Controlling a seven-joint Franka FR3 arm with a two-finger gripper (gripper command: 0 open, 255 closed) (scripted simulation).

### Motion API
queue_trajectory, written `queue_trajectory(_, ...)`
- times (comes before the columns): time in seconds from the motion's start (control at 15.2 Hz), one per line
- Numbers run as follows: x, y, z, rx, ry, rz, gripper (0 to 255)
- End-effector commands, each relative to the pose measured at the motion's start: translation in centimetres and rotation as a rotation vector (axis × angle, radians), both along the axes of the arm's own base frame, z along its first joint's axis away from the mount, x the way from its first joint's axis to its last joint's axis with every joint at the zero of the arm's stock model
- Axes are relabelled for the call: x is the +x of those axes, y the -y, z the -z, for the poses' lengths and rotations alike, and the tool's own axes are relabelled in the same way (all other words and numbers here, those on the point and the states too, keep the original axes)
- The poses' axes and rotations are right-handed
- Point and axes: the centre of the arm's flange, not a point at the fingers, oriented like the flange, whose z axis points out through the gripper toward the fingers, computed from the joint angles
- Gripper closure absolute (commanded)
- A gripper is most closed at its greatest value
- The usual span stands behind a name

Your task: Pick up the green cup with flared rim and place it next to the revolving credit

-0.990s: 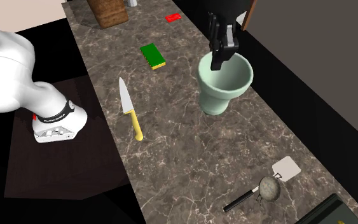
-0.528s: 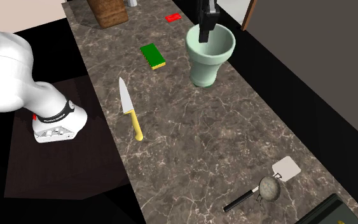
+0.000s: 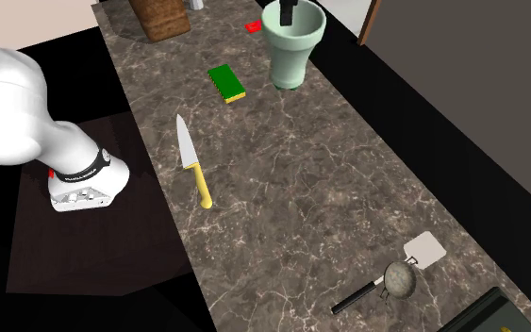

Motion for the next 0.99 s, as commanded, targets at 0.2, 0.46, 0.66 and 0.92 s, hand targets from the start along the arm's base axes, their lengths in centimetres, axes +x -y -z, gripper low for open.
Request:
queue_trajectory(0.2, 0.6, -6.5, -0.2, 0.000, 0.001, 0.001, 255)
queue_trajectory(0.46, 1.1, -11.8, -0.2, 0.000, 0.001, 0.001, 255)
queue_trajectory(0.66, 1.5, -15.7, -0.2, 0.000, 0.001, 0.001, 255)
queue_trajectory(0.92, 2.0, -21.0, -0.2, 0.000, 0.001, 0.001, 255)
